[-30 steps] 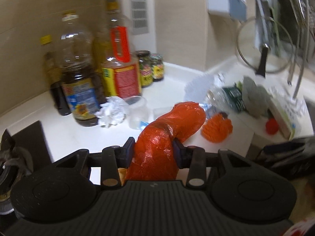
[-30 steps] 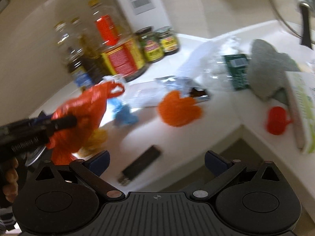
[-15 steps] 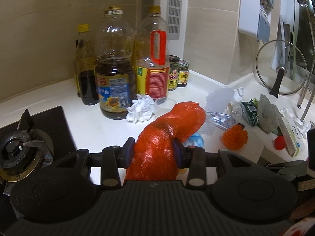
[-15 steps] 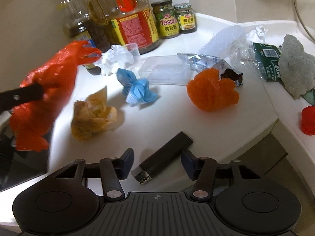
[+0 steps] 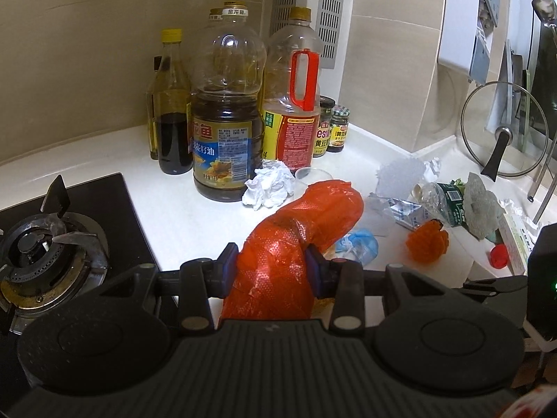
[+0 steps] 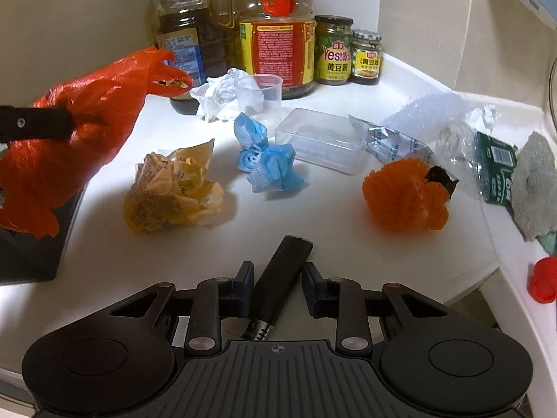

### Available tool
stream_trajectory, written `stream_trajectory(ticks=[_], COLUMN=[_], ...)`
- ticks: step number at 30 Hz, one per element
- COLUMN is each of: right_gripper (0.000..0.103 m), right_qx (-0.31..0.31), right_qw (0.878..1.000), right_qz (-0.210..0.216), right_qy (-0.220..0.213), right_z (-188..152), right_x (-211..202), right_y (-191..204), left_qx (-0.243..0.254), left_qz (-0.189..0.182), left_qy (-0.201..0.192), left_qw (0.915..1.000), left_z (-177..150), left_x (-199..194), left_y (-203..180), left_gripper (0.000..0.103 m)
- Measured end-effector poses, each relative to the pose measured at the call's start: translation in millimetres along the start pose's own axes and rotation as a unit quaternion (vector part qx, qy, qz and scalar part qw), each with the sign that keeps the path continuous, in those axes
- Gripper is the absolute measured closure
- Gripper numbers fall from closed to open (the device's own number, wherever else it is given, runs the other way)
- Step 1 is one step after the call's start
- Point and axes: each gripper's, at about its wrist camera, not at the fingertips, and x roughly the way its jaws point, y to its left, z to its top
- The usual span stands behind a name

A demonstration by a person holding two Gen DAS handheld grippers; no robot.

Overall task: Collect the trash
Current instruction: 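Carry the bag with the left gripper down over the wastebasket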

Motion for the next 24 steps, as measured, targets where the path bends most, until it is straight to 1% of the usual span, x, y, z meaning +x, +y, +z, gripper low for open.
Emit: stream_trajectory(ticks=[3, 4, 7, 13, 16, 20, 24], right_gripper=[0.076, 0.078, 0.078, 0.077, 0.079, 0.079, 0.080], right_qx=[-0.018, -0.025, -0.042, -0.029, -0.042, -0.026, 0.006], right_qw=[1.000, 0.999, 0.998, 0.999, 0.998, 0.998, 0.995], right_qz=[0.011, 0.021, 0.038, 0.032, 0.033, 0.055, 0.084], right_qy=[-0.005, -0.009, -0.009, -0.008, -0.016, -0.027, -0.045], right_z=[0, -1, -3, -6, -10, -12, -10], right_x=[1, 0, 1, -1, -3, -5, -18], right_y=[4, 5, 7, 7, 10, 0, -17], left_qx=[0.001, 0.002, 0.002, -0.010, -0.016, -0.026, -0.031], left_qz=[-0.002, -0.001, 0.002, 0.020, 0.028, 0.038, 0.045], left_qy=[-0.002, -0.003, -0.005, -0.003, -0.004, -0.003, 0.001], left_qw=[1.0000, 1.0000, 1.0000, 0.9997, 0.9995, 0.9989, 0.9985], left_z=[0, 0, -1, -6, -8, -11, -13], left_x=[-3, -4, -7, -14, -18, -23, -27], left_y=[-1, -1, -1, -3, -4, -8, -16], left_gripper=[0.065, 0.065, 0.065, 0.065, 0.065, 0.065, 0.065])
